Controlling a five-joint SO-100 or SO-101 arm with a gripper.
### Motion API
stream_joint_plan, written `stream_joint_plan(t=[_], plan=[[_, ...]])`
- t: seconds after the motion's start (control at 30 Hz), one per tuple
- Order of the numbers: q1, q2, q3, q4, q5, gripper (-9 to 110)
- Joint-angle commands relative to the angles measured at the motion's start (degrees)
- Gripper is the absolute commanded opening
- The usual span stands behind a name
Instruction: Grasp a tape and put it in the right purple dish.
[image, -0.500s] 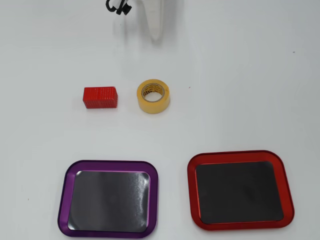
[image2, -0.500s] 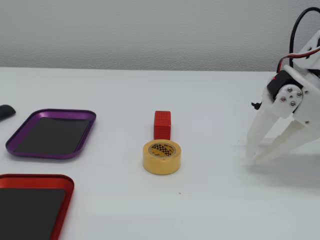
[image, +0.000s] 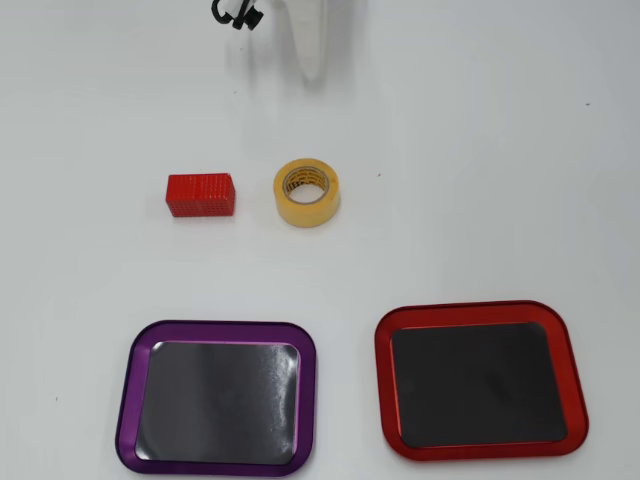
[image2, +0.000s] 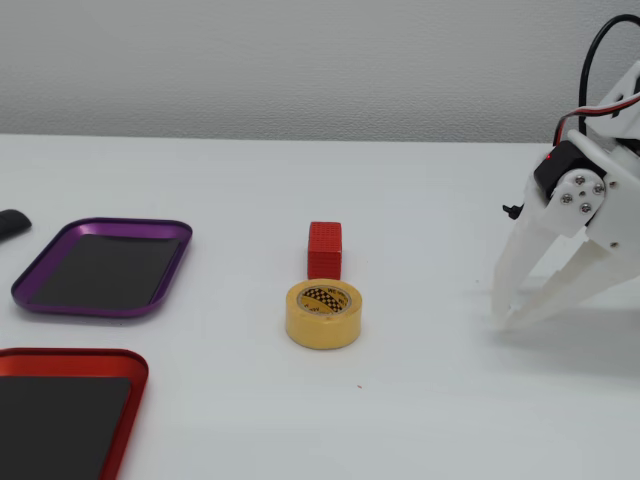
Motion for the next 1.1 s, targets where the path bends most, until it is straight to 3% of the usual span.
stream_joint_plan(t=[0.0, 0.5, 0.67, 0.77, 0.87, 1.07], plan=[[-0.5, 6.8, 0.1, -0.5, -0.3, 0], [-0.2, 6.8, -0.1, -4.1, -0.9, 0], [0.4, 6.6, -2.8, -9.5, -10.1, 6], [-0.3, 5.8, -8.3, -9.2, -9.1, 9], [-0.3, -1.7, -13.9, -9.3, -8.9, 9], [-0.3, -32.1, -31.2, -11.2, -8.9, 9]])
